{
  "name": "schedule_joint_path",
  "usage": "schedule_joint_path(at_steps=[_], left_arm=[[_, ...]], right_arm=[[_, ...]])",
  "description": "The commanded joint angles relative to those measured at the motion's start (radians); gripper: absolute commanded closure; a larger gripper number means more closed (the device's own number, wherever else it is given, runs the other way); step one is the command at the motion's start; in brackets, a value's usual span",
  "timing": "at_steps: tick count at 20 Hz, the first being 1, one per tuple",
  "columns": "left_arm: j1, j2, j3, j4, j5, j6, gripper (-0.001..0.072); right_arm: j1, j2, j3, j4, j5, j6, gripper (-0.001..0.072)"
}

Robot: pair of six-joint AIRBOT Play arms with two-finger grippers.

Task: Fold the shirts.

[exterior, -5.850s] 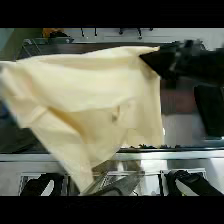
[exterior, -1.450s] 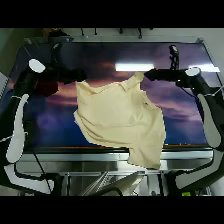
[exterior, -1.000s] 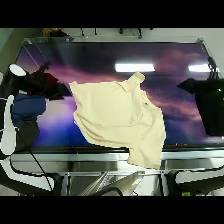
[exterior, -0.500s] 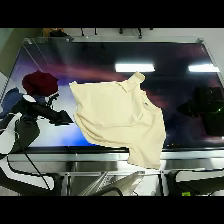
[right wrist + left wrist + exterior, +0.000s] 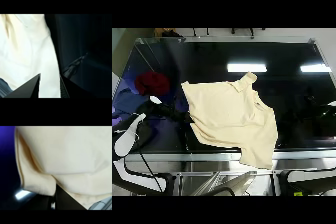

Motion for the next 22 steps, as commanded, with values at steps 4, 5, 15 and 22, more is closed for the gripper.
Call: schedule_joint_path(at_steps=[4, 5, 15, 22], left_arm=[[0.048, 0.036, -0.002, 0.006, -0.117, 0.003, 0.0698], [0.075, 0.059, -0.002, 0.005, -0.125, 0.001, 0.0698], [0.157, 0.142, -0.002, -0.009, -0.196, -0.042, 0.0697], [0.201, 0.566, 0.150, -0.275, -0.274, -0.095, 0.0698]], right_arm=[[0.066, 0.002, -0.091, -0.209, -0.008, 0.083, 0.0319], [0.067, 0.003, -0.112, -0.207, -0.008, 0.092, 0.0320], [0.336, 0.039, -0.170, 0.179, -0.027, -0.023, 0.0690], [0.277, 0.449, 0.272, 0.362, -0.029, -0.026, 0.0690]])
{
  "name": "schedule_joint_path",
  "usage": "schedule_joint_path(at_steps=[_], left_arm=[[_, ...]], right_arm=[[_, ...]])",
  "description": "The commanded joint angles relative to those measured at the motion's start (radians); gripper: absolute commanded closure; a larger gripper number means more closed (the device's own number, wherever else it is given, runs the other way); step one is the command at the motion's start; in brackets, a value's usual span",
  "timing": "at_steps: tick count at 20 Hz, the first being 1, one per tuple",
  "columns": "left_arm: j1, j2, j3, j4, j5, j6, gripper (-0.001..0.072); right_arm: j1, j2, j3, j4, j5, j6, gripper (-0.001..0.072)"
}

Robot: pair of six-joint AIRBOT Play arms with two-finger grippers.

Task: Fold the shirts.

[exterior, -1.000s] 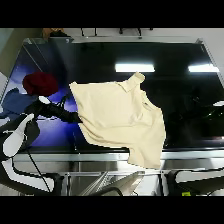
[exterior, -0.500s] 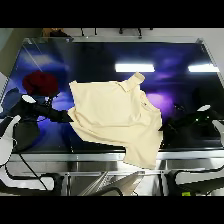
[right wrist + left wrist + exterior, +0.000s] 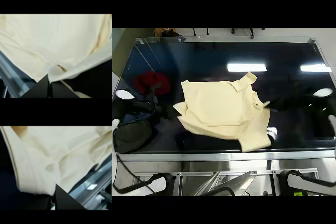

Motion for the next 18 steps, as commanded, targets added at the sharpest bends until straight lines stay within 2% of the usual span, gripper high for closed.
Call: schedule_joint_path(at_steps=[1, 2, 4, 5, 7, 8, 10, 12, 14, 15, 18], left_arm=[[0.050, 0.277, 0.162, -0.241, -0.016, -0.057, 0.0698], [0.085, 0.372, 0.258, -0.311, 0.002, -0.070, 0.0699], [0.185, 0.526, 0.483, -0.317, 0.037, -0.072, 0.0699], [0.242, 0.575, 0.600, -0.266, 0.047, -0.091, 0.0699], [0.294, 0.634, 0.834, -0.063, 0.053, -0.167, 0.0699], [0.272, 0.640, 0.935, 0.021, 0.052, -0.185, 0.0699], [0.141, 0.608, 1.068, 0.154, 0.037, -0.209, 0.0699], [-0.032, 0.558, 1.081, 0.228, 0.006, -0.232, 0.0699], [-0.200, 0.507, 0.964, 0.278, -0.002, -0.237, 0.0698], [-0.277, 0.478, 0.876, 0.325, 0.012, -0.237, 0.0698], [-0.391, 0.347, 0.670, 0.485, 0.085, -0.251, 0.0698]], right_arm=[[-0.050, 0.222, 0.316, 0.094, -0.042, -0.006, 0.0691], [-0.074, 0.275, 0.419, 0.090, -0.085, -0.006, 0.0690], [-0.131, 0.367, 0.605, 0.058, -0.187, -0.006, 0.0690], [-0.159, 0.405, 0.681, 0.018, -0.236, -0.006, 0.0690], [-0.209, 0.451, 0.791, -0.052, -0.323, -0.008, 0.0691], [-0.229, 0.457, 0.835, -0.071, -0.343, -0.025, 0.0691], [-0.273, 0.436, 0.888, -0.075, -0.337, -0.044, 0.0691], [-0.333, 0.378, 0.888, -0.036, -0.242, -0.044, 0.0691], [-0.399, 0.280, 0.874, 0.114, -0.093, -0.045, 0.0691], [-0.406, 0.240, 0.846, 0.181, -0.068, -0.048, 0.0691], [-0.397, 0.145, 0.690, 0.270, 0.005, -0.081, 0.0692]])
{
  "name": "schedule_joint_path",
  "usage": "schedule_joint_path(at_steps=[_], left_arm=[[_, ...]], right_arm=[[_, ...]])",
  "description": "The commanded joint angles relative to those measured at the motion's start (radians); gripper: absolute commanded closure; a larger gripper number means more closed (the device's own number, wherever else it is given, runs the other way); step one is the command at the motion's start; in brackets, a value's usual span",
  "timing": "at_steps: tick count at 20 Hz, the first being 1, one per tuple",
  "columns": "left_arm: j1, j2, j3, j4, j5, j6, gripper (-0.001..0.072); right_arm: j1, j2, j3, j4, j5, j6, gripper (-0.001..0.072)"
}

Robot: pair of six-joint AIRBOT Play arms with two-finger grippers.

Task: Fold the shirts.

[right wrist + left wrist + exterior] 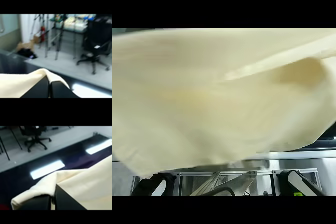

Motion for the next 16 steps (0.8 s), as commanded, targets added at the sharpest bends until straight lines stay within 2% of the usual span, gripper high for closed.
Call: schedule_joint_path(at_steps=[1, 3, 7, 11, 16], left_arm=[[-0.129, -0.155, -0.195, 0.154, 0.078, -0.018, 0.0698], [-0.093, -0.286, -0.269, 0.140, 0.144, -0.018, 0.0698], [0.008, -0.568, -0.360, -0.032, 0.222, 0.038, 0.0698], [0.065, -0.825, -0.356, -0.037, 0.282, 0.072, 0.0698], [0.098, -1.078, -0.142, -0.037, 0.307, 0.071, 0.0698]], right_arm=[[0.015, -0.109, -0.175, 0.111, 0.111, -0.043, 0.0692], [0.128, -0.158, -0.352, 0.039, 0.067, -0.079, 0.0691], [0.344, -0.340, -0.601, -0.147, -0.166, -0.099, 0.0692], [0.393, -0.634, -0.558, -0.084, -0.314, -0.121, 0.0693], [0.381, -0.861, -0.320, -0.043, -0.303, -0.064, 0.0693]])
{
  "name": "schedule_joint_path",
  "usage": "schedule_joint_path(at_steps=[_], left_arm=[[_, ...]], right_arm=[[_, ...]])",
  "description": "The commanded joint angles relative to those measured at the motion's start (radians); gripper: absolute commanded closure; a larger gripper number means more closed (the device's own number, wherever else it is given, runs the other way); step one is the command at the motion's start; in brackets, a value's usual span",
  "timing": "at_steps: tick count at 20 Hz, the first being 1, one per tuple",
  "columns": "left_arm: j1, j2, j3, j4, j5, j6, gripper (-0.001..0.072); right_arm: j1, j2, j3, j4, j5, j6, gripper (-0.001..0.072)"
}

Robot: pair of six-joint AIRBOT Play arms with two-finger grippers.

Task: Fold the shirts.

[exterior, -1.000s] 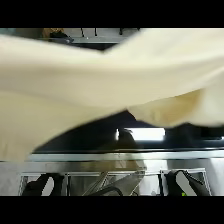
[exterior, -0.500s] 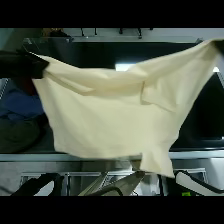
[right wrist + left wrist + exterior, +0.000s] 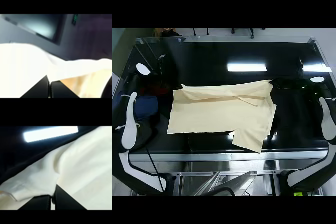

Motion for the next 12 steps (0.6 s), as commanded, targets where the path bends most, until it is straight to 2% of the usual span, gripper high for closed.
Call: schedule_joint_path(at_steps=[1, 3, 7, 12], left_arm=[[0.016, -0.171, 0.151, -0.008, 0.008, 0.006, 0.0698], [0.016, -0.226, 0.244, -0.004, -0.027, -0.005, 0.0698], [0.016, -0.266, 0.341, 0.061, -0.067, -0.021, 0.0698], [0.011, -0.269, 0.340, 0.082, -0.071, -0.021, 0.0698]], right_arm=[[0.006, -0.129, 0.140, 0.016, 0.004, 0.047, 0.0692], [0.004, -0.115, 0.155, 0.000, 0.034, 0.062, 0.0693], [0.002, -0.068, 0.130, -0.343, 0.111, 0.268, 0.0693], [0.032, -0.051, 0.033, -0.364, 0.046, 0.285, 0.0693]])
